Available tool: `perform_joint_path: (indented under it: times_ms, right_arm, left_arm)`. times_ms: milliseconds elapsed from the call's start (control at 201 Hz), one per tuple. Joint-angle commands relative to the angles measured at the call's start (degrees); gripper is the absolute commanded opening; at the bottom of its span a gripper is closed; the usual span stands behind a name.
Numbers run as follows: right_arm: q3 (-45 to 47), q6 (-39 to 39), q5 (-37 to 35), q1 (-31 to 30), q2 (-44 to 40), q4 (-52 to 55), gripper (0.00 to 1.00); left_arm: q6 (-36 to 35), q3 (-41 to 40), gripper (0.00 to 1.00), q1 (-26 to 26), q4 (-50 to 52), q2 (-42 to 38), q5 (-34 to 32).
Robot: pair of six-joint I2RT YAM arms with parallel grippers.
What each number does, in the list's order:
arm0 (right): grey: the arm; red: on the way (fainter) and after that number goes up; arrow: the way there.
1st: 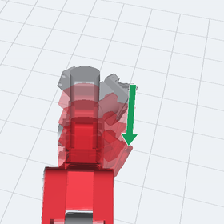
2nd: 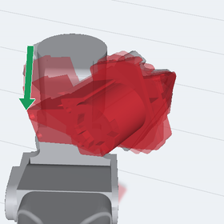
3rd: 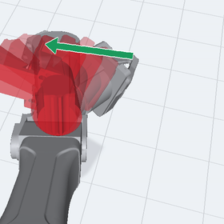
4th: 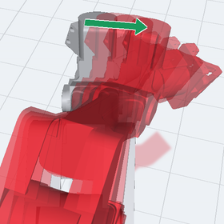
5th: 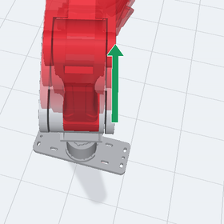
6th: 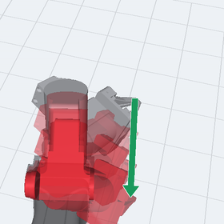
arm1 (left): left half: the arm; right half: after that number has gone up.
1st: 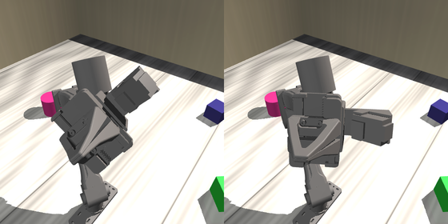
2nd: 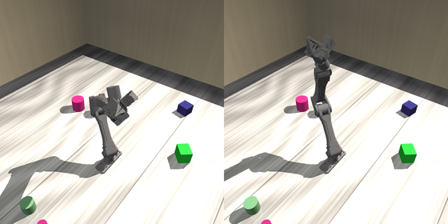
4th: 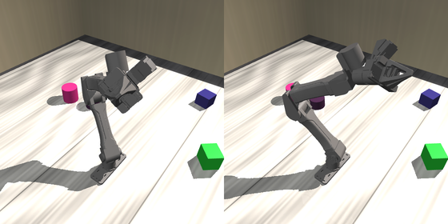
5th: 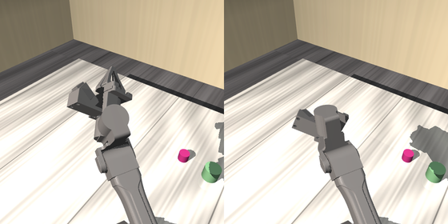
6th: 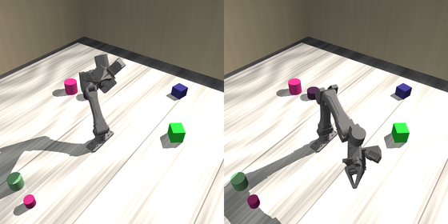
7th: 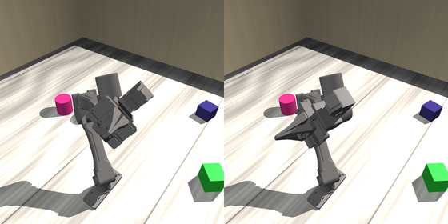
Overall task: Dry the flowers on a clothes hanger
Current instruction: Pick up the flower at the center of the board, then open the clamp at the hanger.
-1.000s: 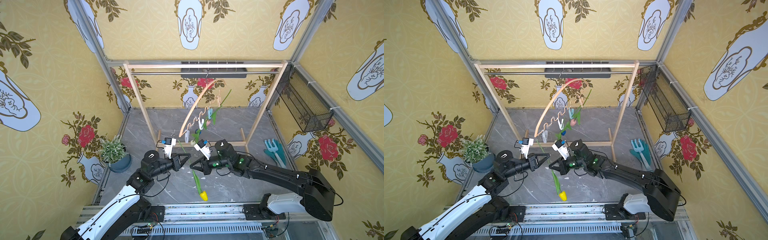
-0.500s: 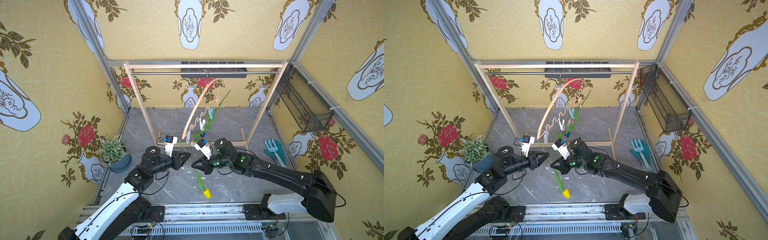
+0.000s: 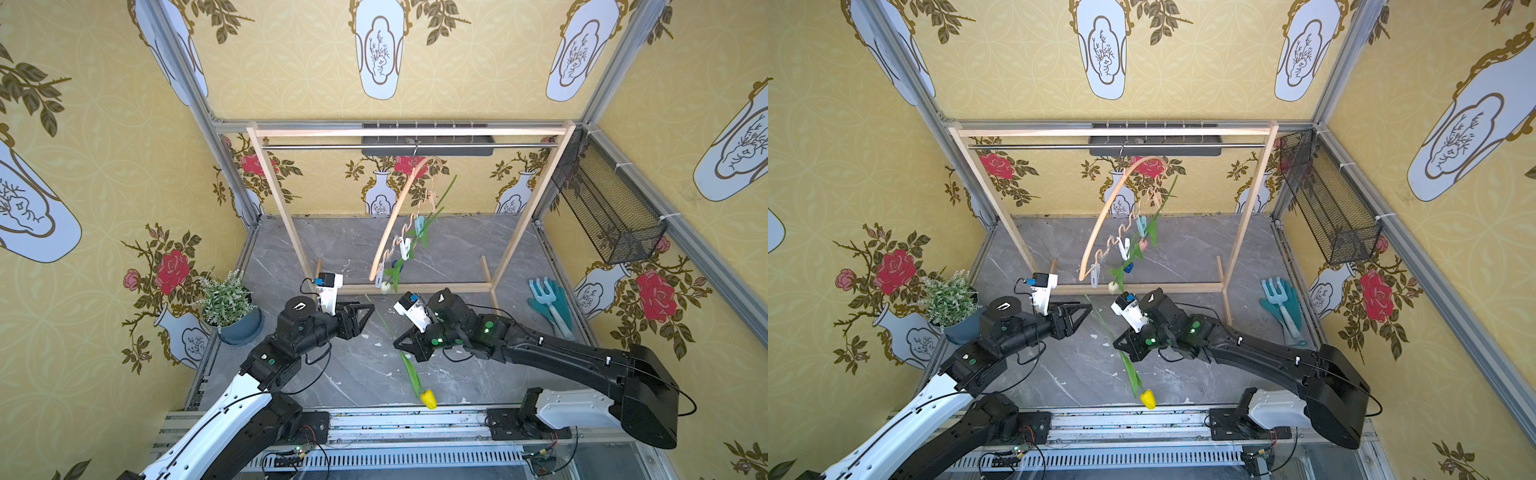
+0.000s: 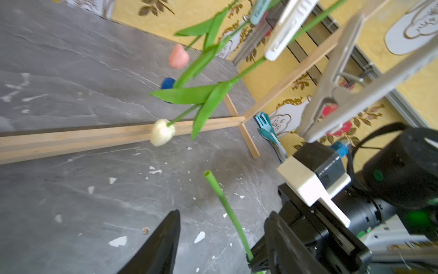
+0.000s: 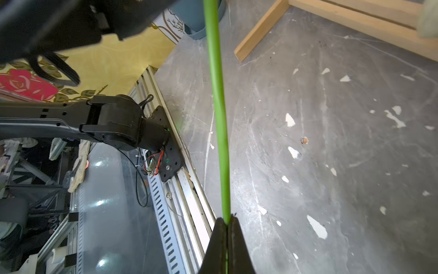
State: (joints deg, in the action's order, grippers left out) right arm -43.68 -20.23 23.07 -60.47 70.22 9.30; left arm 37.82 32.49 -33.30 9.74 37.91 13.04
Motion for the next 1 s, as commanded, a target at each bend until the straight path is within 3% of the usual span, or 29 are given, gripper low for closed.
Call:
perform_joint_path:
  times_ms: [0,119,304,702,841,996]
  right_arm:
    - [2.63,-3.04,-4.21,-0.09,-4.3,1.23,0.0]
    - [5.33,-5.12,-7.66,-0.35,-12.73,3.37,0.0]
    - [6.39,-6.65,-15.81,-0.34,-23.26,5.86,0.0]
    - [5.15,-11.22,-41.8,2.89,-25.57,6.58,0.0]
    - [2.76,-13.52,-41.81,9.72,-22.38,8.98,0.0]
    - [-0.12,-15.29,-34.07,18.89,-18.54,11.41,0.0]
  left_arm:
    - [1.1,1.0,0.5,1.02,6.31,-1.33,-12.09]
    - [2.64,4.18,0.37,2.44,8.69,0.13,-15.14]
    - [2.28,8.82,0.35,4.73,2.78,5.42,-9.81]
    - [1.73,14.6,0.35,5.38,-3.66,15.19,-4.43]
    - [1.73,15.17,0.36,5.52,-4.14,17.15,-3.11]
    - [1.77,14.59,0.37,5.5,-4.26,18.54,-2.58]
